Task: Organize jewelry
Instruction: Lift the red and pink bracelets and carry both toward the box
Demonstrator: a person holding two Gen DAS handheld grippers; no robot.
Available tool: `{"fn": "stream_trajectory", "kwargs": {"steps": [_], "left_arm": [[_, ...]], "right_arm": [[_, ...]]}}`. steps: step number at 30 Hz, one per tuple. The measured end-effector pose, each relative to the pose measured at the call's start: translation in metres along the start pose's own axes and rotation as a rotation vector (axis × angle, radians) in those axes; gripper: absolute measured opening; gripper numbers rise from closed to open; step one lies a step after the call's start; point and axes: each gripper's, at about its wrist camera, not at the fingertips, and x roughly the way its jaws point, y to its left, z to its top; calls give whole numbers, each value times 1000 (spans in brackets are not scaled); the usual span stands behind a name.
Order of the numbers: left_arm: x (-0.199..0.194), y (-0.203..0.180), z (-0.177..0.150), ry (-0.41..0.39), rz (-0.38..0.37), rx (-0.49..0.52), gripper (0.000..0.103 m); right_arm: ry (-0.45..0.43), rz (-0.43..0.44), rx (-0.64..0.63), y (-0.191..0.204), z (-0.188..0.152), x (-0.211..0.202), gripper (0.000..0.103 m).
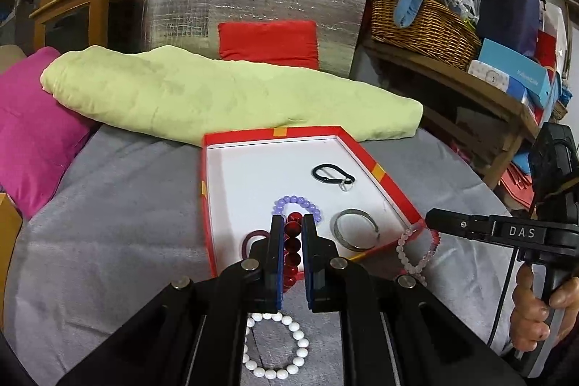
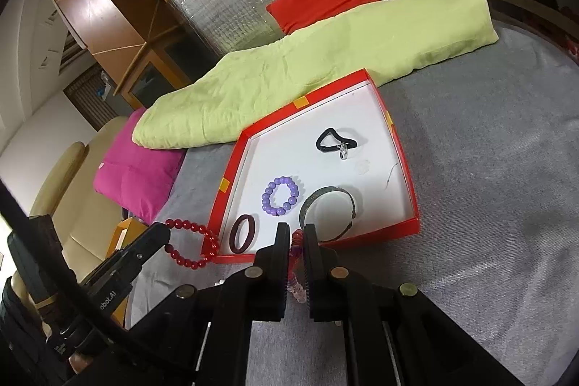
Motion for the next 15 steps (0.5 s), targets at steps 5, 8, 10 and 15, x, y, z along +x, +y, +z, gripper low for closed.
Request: {"fn": "stream_trajectory", "kwargs": {"steps": [5,8,10,15], "left_arm": [[2,5,3,-9,8,-13,10],[5,8,5,-12,20,-18,10],[7,10,7,-12,25,-24,10],[13,15,15,-29,28,-44,10]], "right_arm": [[-7,5,5,1,2,3,8],[-15,11,5,2,4,3,8],[-19,15,7,3,5,4,8],[-30,16,9,3,11,6,8]]}}
